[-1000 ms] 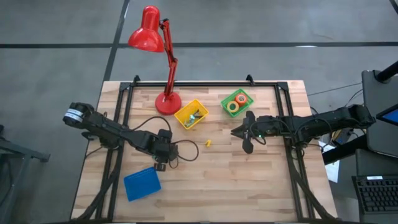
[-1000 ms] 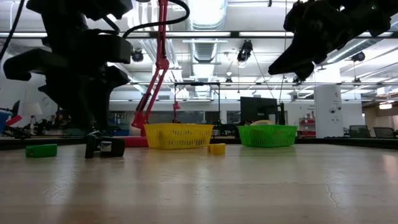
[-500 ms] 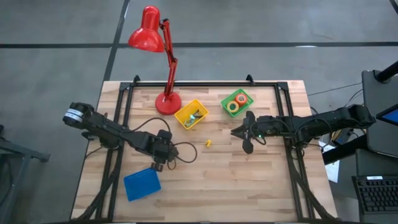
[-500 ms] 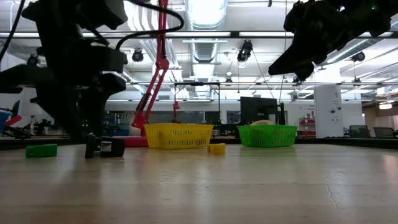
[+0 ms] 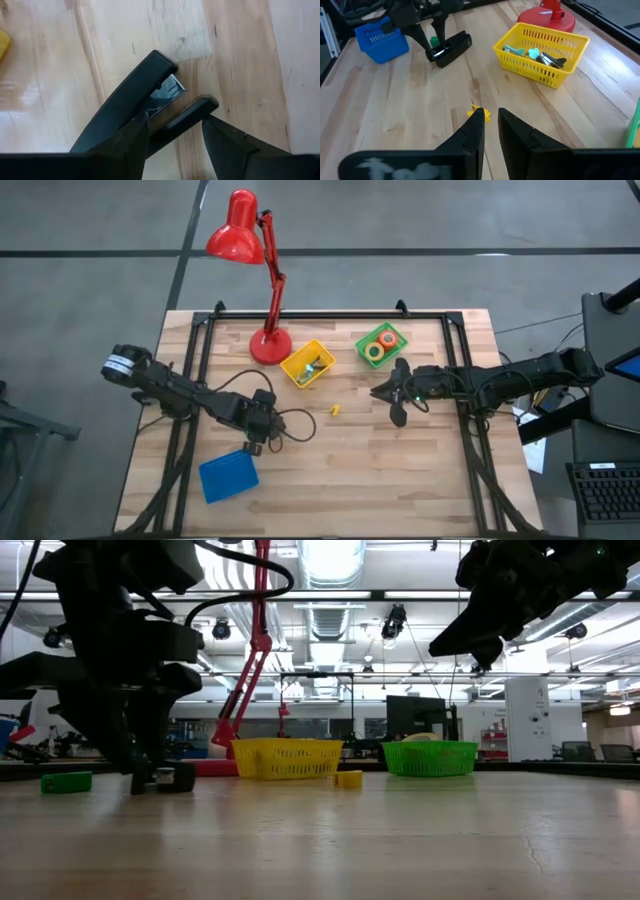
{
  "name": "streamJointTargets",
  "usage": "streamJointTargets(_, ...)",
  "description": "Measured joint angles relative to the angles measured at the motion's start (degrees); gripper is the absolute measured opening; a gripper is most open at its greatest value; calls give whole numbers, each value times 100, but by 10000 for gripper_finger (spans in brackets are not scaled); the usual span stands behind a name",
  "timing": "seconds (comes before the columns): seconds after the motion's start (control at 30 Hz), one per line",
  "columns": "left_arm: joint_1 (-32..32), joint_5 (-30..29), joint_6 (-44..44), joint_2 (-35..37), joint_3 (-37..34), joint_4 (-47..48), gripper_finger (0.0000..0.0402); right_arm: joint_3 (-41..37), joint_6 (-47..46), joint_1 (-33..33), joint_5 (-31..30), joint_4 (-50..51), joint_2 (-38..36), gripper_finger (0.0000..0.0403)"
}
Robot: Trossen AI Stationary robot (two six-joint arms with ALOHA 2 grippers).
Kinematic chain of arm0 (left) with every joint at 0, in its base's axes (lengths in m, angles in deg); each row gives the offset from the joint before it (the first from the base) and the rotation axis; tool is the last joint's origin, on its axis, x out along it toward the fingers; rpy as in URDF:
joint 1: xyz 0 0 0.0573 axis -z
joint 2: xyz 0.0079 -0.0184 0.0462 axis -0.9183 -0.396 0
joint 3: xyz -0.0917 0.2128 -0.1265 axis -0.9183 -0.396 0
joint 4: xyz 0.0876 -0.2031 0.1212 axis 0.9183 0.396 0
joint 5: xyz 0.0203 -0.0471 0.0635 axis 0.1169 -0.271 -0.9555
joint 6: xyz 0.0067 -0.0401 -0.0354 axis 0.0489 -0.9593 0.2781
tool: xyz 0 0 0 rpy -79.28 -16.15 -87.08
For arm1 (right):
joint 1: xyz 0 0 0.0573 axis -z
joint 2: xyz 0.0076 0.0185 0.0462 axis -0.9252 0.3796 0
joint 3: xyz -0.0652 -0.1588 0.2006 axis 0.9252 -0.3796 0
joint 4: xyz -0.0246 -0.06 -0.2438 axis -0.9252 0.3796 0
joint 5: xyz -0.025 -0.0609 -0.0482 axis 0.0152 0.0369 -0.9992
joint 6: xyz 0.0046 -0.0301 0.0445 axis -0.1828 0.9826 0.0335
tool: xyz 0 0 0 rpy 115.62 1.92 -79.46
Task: Pick and place Stapler, Stapler remover, tape
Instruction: Put the black stapler into the blue bin
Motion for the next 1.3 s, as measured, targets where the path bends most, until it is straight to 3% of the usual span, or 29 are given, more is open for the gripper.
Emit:
streamJointTargets(0.7,-2,-22,-2,-2,0,-112,126,0,25,2,0,-2,0,50)
streamJointTargets(1.3,-2,-26,-92,-2,0,-216,40,0,25,1,0,-2,2,50)
